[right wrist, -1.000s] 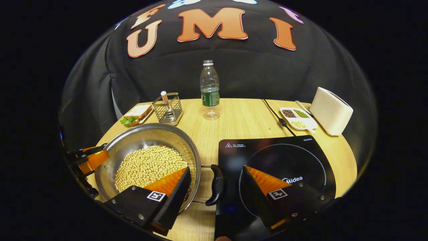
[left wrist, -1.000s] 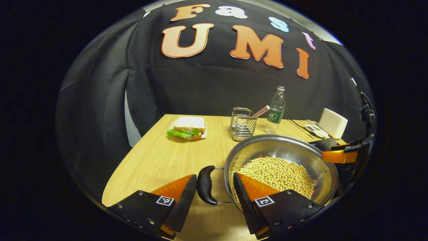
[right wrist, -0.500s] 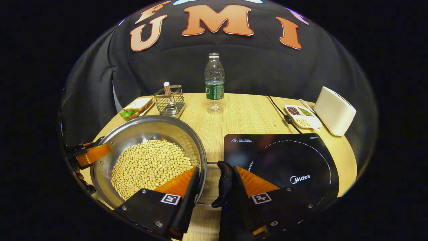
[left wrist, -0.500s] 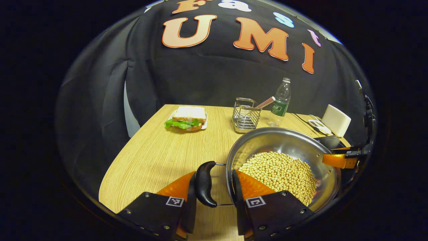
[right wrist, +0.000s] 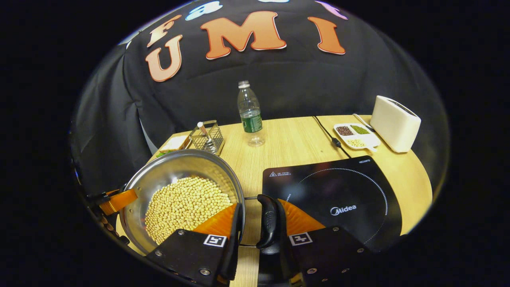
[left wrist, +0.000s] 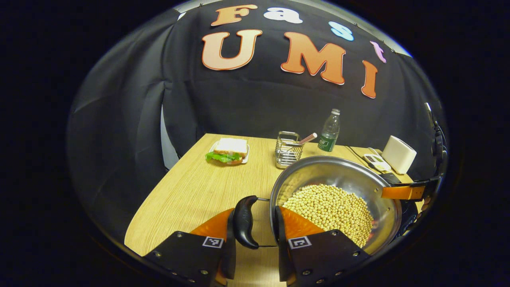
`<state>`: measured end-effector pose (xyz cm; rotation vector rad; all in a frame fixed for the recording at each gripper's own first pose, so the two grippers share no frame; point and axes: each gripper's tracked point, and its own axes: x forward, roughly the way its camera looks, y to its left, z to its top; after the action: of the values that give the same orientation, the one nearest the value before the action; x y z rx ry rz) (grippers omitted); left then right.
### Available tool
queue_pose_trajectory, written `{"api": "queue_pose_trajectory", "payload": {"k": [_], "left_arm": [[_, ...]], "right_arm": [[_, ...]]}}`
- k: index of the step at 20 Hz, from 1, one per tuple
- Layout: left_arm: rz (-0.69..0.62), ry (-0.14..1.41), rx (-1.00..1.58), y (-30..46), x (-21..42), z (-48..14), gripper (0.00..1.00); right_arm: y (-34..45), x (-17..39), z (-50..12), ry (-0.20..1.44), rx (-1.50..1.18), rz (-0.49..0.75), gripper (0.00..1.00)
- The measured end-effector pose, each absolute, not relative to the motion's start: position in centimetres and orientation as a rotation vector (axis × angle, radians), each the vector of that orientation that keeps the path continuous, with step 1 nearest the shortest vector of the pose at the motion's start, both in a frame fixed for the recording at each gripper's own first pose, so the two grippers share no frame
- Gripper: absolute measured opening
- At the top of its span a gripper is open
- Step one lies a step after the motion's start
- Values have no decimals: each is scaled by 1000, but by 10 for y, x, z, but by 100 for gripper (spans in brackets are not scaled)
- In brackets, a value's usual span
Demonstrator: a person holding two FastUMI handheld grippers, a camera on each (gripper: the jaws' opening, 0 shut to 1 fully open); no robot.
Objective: First push the handle of the pot to place it horizontally, then grasp the pot with both hands and set it on the induction cooktop.
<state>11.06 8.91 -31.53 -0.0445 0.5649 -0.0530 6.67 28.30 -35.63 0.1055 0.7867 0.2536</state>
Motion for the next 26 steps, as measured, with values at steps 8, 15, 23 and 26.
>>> {"api": "queue_pose_trajectory", "payload": {"k": [8,15,23,26], "left_arm": [[-110,524,-76,24,93,-268,43],[-184,538,-101,-44,84,-259,43],[-236,573,-119,-125,92,-276,43],[-245,597,-117,-150,97,-287,43]], "right_arm": [[213,52,-306,721,123,215,42],[144,47,-297,714,134,155,42],[78,63,-313,734,153,107,42],[58,71,-327,748,151,99,42]]}}
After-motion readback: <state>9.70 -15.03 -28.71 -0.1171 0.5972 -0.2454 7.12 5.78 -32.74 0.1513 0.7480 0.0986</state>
